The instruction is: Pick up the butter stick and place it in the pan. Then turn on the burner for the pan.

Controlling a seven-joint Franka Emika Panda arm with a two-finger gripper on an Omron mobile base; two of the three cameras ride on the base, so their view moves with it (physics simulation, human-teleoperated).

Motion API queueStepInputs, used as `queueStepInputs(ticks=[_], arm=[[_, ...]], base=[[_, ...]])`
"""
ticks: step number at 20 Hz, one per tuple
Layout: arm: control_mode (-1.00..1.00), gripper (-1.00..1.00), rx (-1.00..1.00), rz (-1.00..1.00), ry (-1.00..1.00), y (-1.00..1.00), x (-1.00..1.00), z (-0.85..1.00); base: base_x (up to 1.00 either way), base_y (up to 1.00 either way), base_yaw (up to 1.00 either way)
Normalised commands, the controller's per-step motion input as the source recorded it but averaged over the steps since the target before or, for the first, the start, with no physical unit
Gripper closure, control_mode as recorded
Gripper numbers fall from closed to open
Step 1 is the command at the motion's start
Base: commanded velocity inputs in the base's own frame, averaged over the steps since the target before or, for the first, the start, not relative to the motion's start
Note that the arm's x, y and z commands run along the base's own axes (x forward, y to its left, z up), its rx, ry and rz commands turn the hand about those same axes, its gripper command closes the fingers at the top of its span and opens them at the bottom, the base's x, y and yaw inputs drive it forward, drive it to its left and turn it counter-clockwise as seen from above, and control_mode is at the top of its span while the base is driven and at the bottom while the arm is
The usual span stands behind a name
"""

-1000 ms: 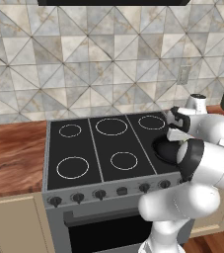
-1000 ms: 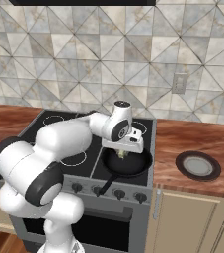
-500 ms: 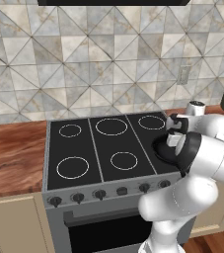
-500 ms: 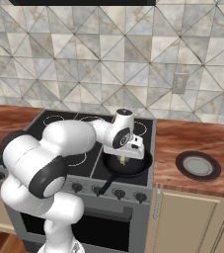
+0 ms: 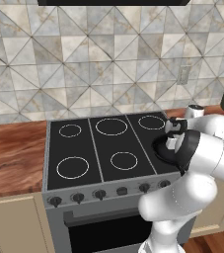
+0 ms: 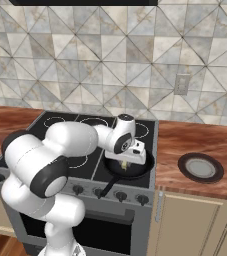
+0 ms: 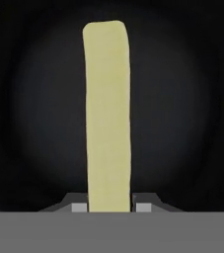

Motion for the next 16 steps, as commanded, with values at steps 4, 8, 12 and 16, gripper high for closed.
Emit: queueStepInputs(ticks=[4,8,12,16], arm=[[-1.00,1.00,0.00,0.00,0.00,0.00,0.00,-0.19],[-1.00,1.00,0.00,0.00,0.00,0.00,0.00,-0.18],[-1.00,1.00,0.00,0.00,0.00,0.00,0.00,-0.17],[-1.00,-1.00,0.00,0.00,0.00,0.00,0.00,0.00]], base=[[0.00,0.00,0.00],[0.00,0.00,0.00],[0.00,0.00,0.00],[0.00,0.00,0.00]])
